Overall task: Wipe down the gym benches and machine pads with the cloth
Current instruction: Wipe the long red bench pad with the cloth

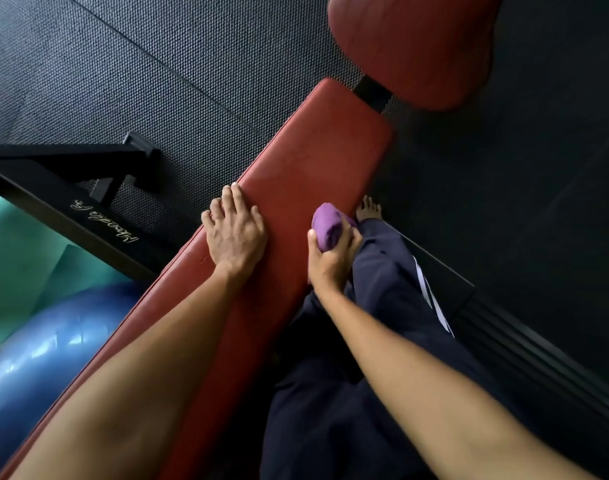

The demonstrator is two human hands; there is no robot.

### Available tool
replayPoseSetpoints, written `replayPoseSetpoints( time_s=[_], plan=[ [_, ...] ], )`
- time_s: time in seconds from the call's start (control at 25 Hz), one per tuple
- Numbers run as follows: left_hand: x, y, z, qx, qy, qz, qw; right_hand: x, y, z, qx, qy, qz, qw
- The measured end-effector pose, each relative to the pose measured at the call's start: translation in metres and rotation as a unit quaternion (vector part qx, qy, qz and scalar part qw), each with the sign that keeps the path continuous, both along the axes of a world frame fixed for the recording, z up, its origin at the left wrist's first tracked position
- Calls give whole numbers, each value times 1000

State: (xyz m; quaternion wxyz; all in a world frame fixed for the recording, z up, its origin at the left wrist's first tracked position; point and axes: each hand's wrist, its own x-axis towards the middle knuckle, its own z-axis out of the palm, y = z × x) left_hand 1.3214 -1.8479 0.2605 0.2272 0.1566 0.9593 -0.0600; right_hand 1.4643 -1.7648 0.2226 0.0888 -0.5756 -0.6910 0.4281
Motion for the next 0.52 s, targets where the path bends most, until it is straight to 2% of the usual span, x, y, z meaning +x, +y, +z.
replayPoseSetpoints(
  time_s=[0.2,0.28,0.44,0.52],
  plan=[
    [-1,0,-1,4,-6,4,1000,-34,71,-45,-23,-68,-61,996],
    [0,1,0,7,-8,9,1000,-40,77,-45,-24,-95,-48,994],
    [0,2,2,10,-11,9,1000,-19,40,-1,12,-85,76,993],
    [-1,2,3,11,-6,12,1000,-11,42,0,29,-95,143,985]
  ],
)
